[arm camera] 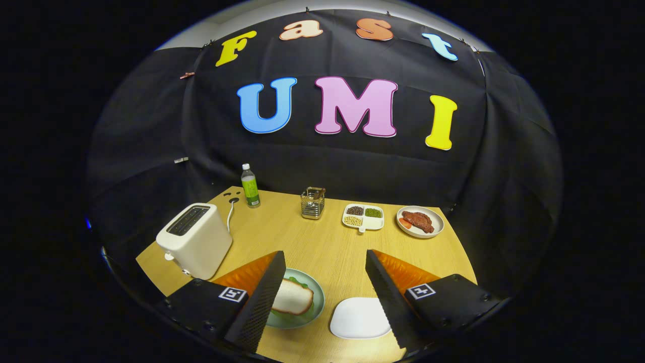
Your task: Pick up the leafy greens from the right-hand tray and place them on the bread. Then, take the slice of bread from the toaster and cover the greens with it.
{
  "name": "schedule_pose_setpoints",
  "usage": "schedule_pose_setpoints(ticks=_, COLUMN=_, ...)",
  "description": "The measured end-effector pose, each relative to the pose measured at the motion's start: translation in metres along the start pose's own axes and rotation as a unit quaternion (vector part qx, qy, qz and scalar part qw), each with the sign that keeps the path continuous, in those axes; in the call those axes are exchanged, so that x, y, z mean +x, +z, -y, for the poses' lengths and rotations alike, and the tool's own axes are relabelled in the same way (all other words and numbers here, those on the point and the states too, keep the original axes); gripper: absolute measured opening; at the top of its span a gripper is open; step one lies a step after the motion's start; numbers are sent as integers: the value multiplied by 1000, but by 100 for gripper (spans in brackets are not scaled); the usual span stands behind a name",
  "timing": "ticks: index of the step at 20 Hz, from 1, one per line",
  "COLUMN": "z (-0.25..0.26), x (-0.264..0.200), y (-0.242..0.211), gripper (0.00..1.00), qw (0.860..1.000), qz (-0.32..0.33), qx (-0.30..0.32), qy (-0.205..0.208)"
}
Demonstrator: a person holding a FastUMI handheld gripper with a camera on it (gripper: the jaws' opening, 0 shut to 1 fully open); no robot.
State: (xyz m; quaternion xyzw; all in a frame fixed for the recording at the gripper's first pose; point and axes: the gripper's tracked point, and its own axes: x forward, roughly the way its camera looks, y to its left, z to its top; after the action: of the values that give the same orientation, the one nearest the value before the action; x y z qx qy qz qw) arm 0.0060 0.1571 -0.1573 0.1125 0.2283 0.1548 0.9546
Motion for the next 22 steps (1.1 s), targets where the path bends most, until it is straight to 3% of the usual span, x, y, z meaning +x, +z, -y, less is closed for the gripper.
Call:
schedule_pose_setpoints(ticks=9, z=7, x=-36, y=46, gripper=98, qw=995, qz=54, qx=-83, qy=21)
schedule_pose_setpoints(ticks=22, z=8, x=-36, y=43, gripper=98, qw=994, qz=52, qx=-86, qy=47)
